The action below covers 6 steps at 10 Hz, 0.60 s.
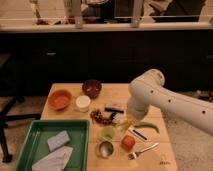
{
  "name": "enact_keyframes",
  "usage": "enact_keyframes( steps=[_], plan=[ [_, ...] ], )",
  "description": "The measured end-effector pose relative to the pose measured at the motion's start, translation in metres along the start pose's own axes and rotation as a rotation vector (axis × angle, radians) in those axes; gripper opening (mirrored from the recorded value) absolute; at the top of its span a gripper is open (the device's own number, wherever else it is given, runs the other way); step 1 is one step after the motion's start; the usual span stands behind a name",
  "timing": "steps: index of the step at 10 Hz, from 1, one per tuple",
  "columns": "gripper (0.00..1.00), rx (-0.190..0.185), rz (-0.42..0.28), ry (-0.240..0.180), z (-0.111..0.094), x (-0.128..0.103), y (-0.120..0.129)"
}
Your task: Place banana in plastic cup
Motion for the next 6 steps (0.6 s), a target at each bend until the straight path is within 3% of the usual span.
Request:
enact_keyframes(
  steps=[6],
  plan=[
    [0.0, 0.0, 0.032, -0.01, 0.0064, 0.0006, -0.0001]
  ],
)
